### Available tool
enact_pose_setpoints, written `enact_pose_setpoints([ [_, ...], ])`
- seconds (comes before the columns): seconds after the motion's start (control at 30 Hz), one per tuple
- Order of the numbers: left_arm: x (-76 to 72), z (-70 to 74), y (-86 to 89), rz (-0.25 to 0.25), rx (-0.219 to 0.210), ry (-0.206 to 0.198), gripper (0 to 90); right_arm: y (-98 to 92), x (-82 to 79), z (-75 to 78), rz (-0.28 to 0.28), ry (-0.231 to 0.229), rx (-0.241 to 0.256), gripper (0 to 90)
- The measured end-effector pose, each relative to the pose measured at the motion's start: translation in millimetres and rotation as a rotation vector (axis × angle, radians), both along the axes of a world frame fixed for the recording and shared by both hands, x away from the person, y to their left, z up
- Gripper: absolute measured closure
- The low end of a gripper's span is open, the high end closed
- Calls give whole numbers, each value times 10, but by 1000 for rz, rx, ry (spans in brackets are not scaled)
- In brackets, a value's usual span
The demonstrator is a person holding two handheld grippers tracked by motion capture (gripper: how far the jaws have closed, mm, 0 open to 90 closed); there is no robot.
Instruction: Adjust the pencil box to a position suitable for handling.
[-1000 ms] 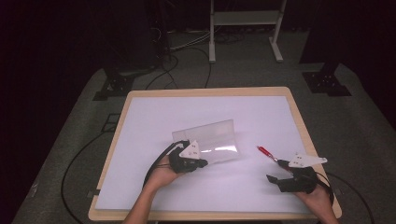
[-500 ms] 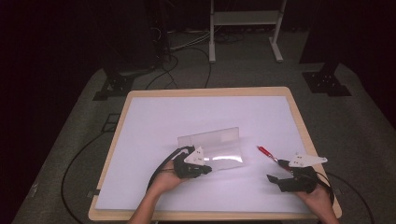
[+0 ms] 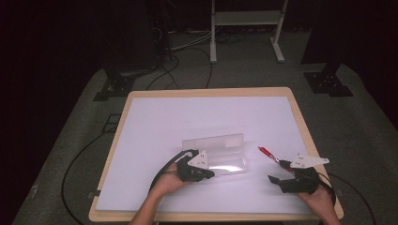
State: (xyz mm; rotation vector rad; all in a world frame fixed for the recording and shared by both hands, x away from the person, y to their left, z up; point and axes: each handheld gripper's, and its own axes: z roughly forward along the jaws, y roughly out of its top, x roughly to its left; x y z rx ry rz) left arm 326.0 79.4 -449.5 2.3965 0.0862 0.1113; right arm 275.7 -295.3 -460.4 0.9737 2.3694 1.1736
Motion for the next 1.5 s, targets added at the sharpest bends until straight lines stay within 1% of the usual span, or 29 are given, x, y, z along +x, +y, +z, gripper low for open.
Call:
enact_pose_setpoints([
  [0.03,0,-20,-2,2,-4,9,892,-2,1,-1,-1,-1,3,230],
  [0.13,2,-37,-6,1,-4,16,892,1,8,-4,0,0,1,230],
  [0.17,3,-46,-9,-3,-1,27,892,8,9,-5,1,3,2,230],
  [0.2,0,-58,-20,-15,13,28,892,9,7,-4,1,3,2,230],
  [0.23,-4,-69,-24,-14,12,31,892,9,6,-3,1,2,2,230],
  [0.5,10,-75,-11,-14,6,41,891,14,10,-11,0,5,0,230],
  [0.87,22,-74,-9,-15,10,46,884,9,17,-15,3,5,-2,230],
  [1.0,21,-65,8,-9,0,50,878,8,17,-17,3,8,-2,230],
  [1.03,19,-58,14,-8,-9,49,870,8,19,-18,3,9,-1,230],
  [1.1,13,-36,28,-8,-16,49,815,6,20,-19,4,9,0,230],
  [1.3,-8,4,81,-3,-42,56,770,2,30,-17,4,13,2,228],
  [1.33,-13,16,94,-1,-47,52,752,2,32,-16,3,14,1,228],
  [1.37,-24,47,131,6,-63,48,724,-4,41,-13,0,15,1,227],
  [1.4,-24,47,131,6,-63,48,710,-4,41,-13,0,15,1,227],
  [1.43,-28,88,179,15,-76,40,695,-16,51,-7,-4,15,0,226],
  [1.47,-28,88,179,15,-76,40,682,-16,51,-7,-4,15,0,226],
  [1.5,-27,113,215,27,-86,36,682,-20,51,-5,-5,16,3,226],
])
